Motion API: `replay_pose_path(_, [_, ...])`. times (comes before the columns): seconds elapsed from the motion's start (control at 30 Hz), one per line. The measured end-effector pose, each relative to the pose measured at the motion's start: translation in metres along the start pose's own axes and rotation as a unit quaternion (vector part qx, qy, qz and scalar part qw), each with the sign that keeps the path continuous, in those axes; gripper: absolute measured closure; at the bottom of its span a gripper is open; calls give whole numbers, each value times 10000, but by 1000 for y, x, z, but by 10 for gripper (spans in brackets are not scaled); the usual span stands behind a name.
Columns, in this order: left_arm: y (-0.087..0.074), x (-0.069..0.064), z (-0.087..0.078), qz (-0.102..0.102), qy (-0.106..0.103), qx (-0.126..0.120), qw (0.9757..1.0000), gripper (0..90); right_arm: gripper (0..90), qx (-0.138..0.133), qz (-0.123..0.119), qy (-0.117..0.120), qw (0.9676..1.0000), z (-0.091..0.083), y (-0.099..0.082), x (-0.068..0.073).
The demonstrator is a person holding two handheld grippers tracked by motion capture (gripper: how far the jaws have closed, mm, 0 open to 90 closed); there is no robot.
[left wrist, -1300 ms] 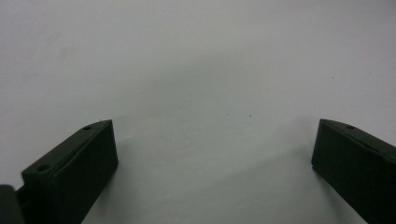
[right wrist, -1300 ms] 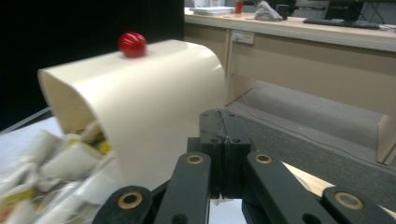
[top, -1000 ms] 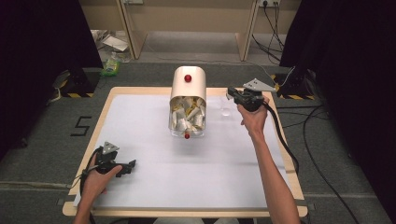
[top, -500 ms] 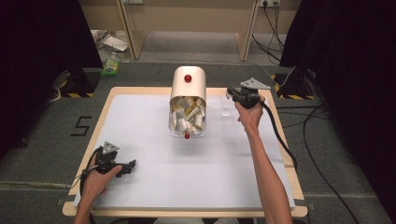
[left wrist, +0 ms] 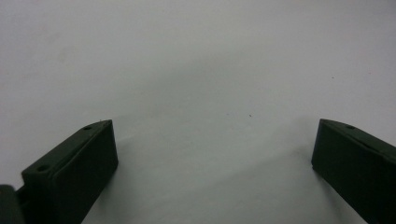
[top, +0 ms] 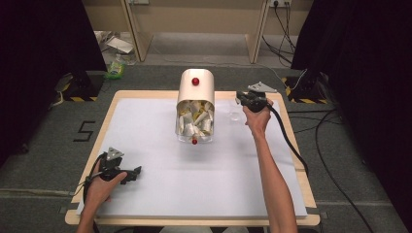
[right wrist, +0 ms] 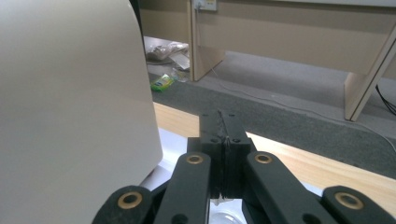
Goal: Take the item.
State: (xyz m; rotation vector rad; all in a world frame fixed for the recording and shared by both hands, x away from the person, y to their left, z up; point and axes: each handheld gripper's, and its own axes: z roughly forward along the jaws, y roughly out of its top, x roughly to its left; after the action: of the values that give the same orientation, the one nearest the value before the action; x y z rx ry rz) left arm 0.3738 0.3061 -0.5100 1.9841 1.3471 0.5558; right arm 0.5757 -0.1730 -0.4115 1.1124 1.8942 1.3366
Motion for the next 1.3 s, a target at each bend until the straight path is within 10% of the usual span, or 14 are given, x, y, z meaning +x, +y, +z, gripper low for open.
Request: replay_pose_path(1.3, [0,0,0,1,0,2,10000,0,562,103,198,-130,9997,-8,-1,-4])
